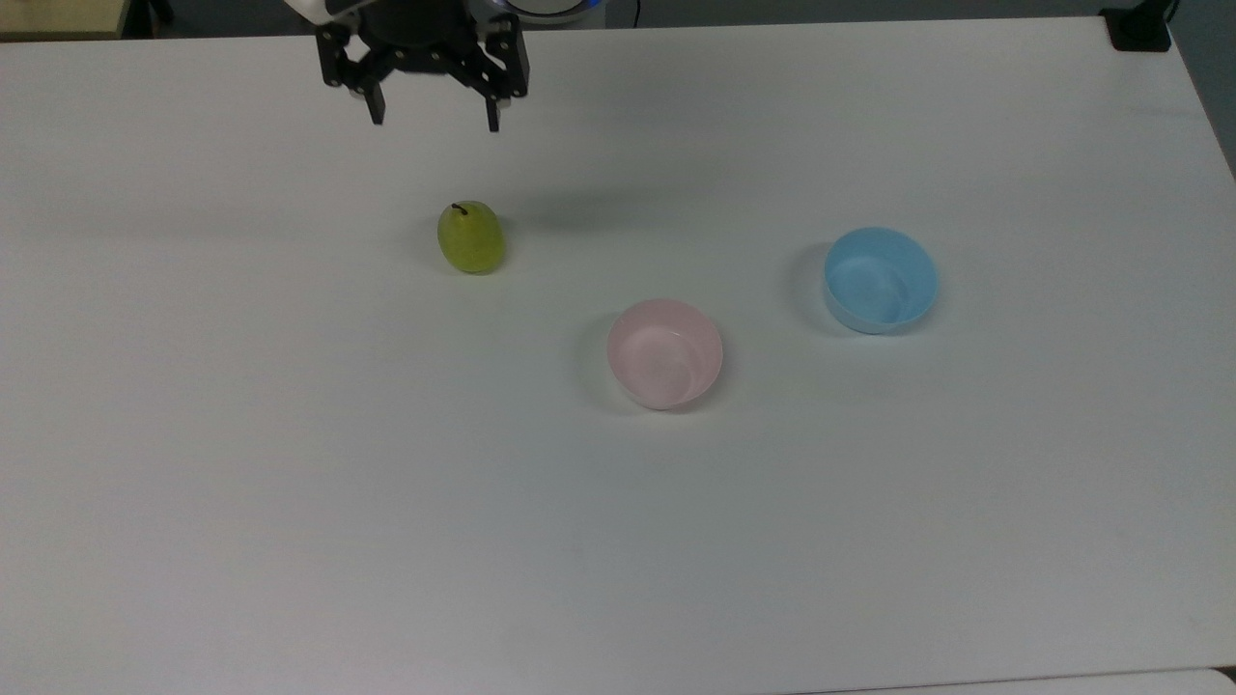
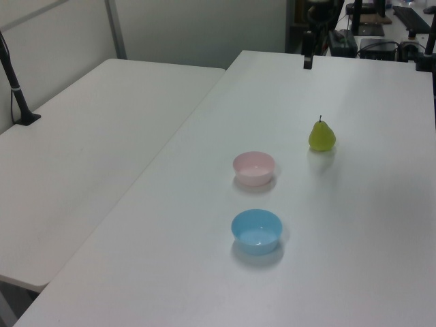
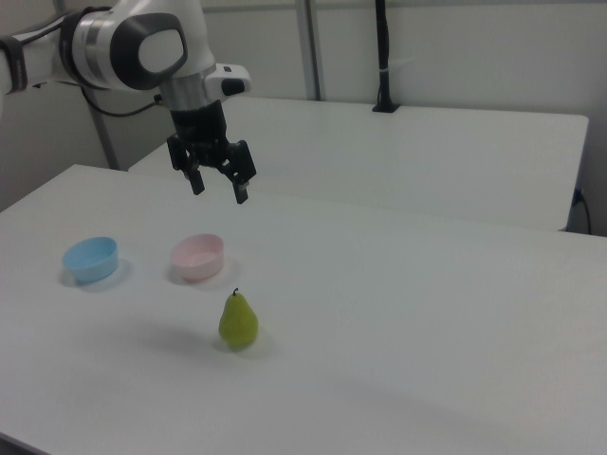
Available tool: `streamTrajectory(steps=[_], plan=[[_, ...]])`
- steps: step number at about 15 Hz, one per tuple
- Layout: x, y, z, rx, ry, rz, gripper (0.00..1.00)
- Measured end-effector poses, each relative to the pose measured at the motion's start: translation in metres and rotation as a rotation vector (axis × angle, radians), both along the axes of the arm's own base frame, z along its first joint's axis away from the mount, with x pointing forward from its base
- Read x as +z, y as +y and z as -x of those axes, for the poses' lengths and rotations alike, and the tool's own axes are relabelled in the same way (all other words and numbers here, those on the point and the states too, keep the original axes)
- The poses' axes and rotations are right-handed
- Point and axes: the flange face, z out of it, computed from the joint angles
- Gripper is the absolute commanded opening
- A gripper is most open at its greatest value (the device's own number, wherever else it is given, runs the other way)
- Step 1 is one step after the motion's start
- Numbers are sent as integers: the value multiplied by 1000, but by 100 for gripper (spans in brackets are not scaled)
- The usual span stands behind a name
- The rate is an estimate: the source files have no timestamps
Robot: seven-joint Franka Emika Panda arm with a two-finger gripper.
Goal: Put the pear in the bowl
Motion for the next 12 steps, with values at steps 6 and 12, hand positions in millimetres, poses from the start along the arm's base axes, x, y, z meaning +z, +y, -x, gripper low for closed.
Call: streamTrajectory(steps=[6,12], plan=[[-4,-6,4,-9,17,-4,100],[-3,-5,4,0,17,-4,100]])
